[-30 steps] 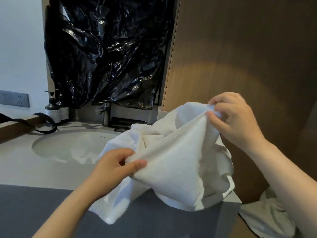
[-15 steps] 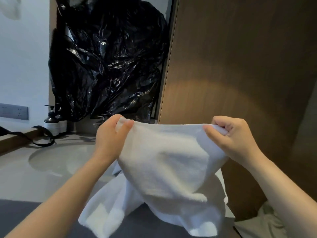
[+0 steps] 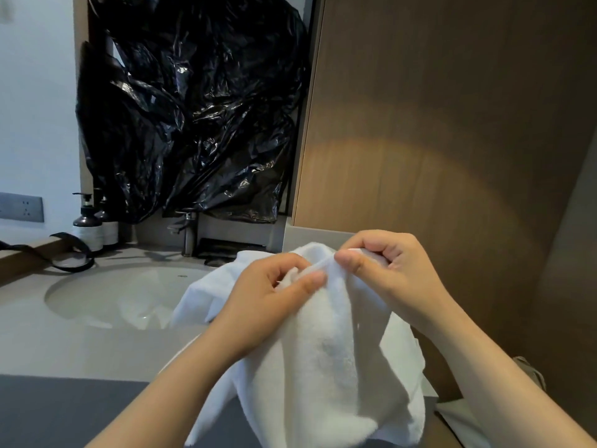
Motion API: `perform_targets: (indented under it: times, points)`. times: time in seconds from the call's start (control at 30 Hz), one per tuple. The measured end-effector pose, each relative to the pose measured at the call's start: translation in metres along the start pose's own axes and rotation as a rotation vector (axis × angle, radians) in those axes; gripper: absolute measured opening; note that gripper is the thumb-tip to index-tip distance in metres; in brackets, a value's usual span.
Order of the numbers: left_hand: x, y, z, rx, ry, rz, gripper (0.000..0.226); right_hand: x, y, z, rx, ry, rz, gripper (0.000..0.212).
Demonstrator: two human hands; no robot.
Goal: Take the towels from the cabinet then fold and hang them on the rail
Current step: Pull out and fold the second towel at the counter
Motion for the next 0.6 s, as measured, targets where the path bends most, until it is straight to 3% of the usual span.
perform_targets:
  times: [0.1, 0.2, 0.33, 0.5, 0.6]
  points:
    - [0.004, -0.015, -0.025, -0.093, 0.197, -0.071, 0.030, -0.007, 0.014, 0.000, 0.001, -0.081, 0.086, 0.031]
    - [0.008, -0.023, -0.050, 0.128, 0.337, -0.028, 0.028, -0.018, 0.026, -0.001, -0.066, -0.173, 0.139, 0.034]
    - [0.013, -0.047, -0.082, 0.249, 0.473, -0.080, 0.024, -0.030, 0.025, -0.015, -0.205, -0.164, 0.044, 0.037]
    - [0.016, -0.057, -0.087, 0.326, 0.517, -0.076, 0.026, -0.030, 0.010, -0.027, -0.233, -0.011, -0.086, 0.031]
    - [0.017, -0.056, -0.072, 0.412, 0.432, -0.112, 0.013, -0.019, 0.013, -0.014, -0.346, 0.038, -0.132, 0.026]
Point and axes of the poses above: each hand's wrist, its own x-axis towards the middle knuckle, its own z-axis out of the palm, y = z × x, the point moved 9 cm from there along x, towards the middle knuckle, and after that the axes turned 7 degrees about y, right-handed, at the moved point
